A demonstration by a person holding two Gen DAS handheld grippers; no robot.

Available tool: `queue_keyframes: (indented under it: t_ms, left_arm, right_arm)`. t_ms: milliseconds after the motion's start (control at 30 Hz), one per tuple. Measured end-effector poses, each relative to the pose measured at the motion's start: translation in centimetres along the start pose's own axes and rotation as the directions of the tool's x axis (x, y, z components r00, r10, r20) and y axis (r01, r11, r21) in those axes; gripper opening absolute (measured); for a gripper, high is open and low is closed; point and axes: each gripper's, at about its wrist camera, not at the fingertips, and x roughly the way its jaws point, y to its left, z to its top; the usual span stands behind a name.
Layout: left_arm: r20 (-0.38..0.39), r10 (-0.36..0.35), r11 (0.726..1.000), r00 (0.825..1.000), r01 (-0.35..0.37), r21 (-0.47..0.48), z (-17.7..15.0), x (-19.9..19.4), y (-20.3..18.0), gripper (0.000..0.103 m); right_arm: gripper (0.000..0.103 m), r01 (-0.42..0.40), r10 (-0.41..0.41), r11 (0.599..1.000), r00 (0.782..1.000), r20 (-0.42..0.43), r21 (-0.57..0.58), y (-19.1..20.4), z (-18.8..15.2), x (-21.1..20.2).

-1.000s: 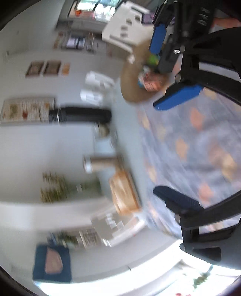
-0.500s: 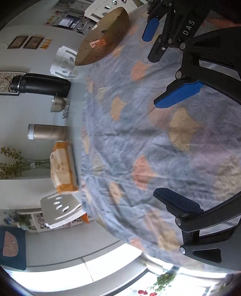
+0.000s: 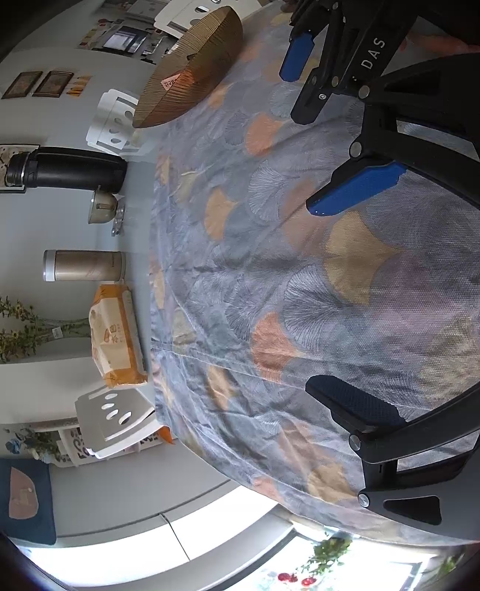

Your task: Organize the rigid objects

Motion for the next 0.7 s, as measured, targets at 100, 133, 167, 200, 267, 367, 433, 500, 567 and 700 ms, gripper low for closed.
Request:
queue_keyframes:
  t_ms: [100, 133, 167, 200, 267, 367, 433, 500, 567, 700]
  left_arm:
    - [0.003, 0.003, 1.000, 1.000, -0.003, 0.003, -0.03, -0.10, -0.03, 0.087]
    - [0.003, 0.002, 1.000, 1.000, -0.002, 0.002, -0.04, -0.10, -0.03, 0.088]
    - [0.004, 0.003, 1.000, 1.000, -0.003, 0.001, -0.04, -0.13, -0.03, 0.088]
    - [0.007, 0.003, 1.000, 1.000, -0.003, 0.000, -0.04, -0.16, -0.02, 0.088]
    - [0.015, 0.001, 1.000, 1.000, -0.001, -0.001, -0.03, -0.28, -0.06, 0.088]
    - [0.022, 0.000, 1.000, 1.000, 0.000, 0.001, 0.03, -0.43, -0.11, 0.088]
    - [0.022, 0.001, 1.000, 1.000, -0.001, 0.001, 0.00, -0.47, -0.14, 0.088]
    - [0.021, 0.000, 1.000, 1.000, 0.000, 0.000, 0.01, -0.48, -0.12, 0.088]
    - [0.017, 0.000, 1.000, 1.000, 0.000, 0.000, 0.02, -0.43, -0.16, 0.088]
    - [0.018, 0.006, 1.000, 1.000, -0.006, -0.007, -0.04, -0.50, -0.02, 0.092]
  right_arm:
    - [0.063, -0.009, 0.009, 1.000, 1.000, -0.003, 0.012, -0.26, -0.02, 0.01]
    - [0.063, -0.012, 0.012, 1.000, 1.000, -0.002, 0.018, -0.40, -0.03, -0.02]
    - [0.063, -0.013, 0.013, 1.000, 1.000, -0.001, 0.022, -0.39, -0.03, 0.02]
    - [0.063, -0.014, 0.014, 1.000, 1.000, 0.000, 0.027, -0.49, -0.03, -0.02]
    - [0.063, -0.013, 0.013, 0.999, 1.000, 0.004, 0.031, -0.55, -0.03, -0.10]
    - [0.063, -0.009, 0.009, 1.000, 1.000, 0.013, 0.030, -0.52, -0.05, -0.29]
    - [0.063, -0.005, 0.005, 1.000, 1.000, 0.015, 0.025, -0.43, -0.08, -0.32]
    - [0.063, -0.005, 0.005, 1.000, 1.000, 0.013, 0.021, -0.39, -0.07, -0.25]
    - [0.063, -0.005, 0.005, 1.000, 1.000, 0.012, 0.024, -0.45, -0.03, -0.24]
    - [0.063, -0.008, 0.008, 1.000, 1.000, 0.009, 0.025, -0.57, -0.01, -0.21]
